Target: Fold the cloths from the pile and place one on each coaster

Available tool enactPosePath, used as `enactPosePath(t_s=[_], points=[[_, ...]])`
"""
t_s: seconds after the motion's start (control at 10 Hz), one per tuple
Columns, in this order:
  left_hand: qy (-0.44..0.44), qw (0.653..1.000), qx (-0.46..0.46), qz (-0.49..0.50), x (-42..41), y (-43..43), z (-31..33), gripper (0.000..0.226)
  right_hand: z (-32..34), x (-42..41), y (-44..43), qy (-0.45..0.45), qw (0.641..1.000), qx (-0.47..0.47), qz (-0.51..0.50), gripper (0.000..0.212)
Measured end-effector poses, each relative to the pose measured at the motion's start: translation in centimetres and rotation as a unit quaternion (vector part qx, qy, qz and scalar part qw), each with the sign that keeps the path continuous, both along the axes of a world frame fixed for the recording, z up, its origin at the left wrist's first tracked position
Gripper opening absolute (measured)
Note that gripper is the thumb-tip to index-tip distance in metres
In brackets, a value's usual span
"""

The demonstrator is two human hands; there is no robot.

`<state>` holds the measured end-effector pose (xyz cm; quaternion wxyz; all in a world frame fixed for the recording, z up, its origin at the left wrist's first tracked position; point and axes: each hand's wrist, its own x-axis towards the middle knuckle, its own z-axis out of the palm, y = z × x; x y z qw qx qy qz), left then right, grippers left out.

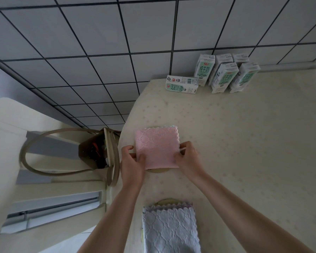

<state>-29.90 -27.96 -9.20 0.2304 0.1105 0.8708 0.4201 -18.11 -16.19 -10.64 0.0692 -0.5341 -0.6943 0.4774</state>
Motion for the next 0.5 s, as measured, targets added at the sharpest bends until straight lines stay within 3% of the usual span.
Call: enactPosePath(t_s=[0.2,0.3,0.5], points=[[0.036,0.999,-0.011,-0.016,0.1,-0.6,-0.9,0.038,-0.3,0.3,-0.7,-0.027,0.998,0.062,0.016,0.015],[0.105,0.990,-0.046,-0.087,0.3,-1.0,-1.2,0.031,-0.2,0.6,-0.8,-0.058,0.994,0.090,0.027,0.018],[0.125,0.974,-0.136,-0.131,1.3,-3.5,0.5,0.020,1.7,3.6,-2.1,-0.121,0.985,0.101,0.065,0.026]])
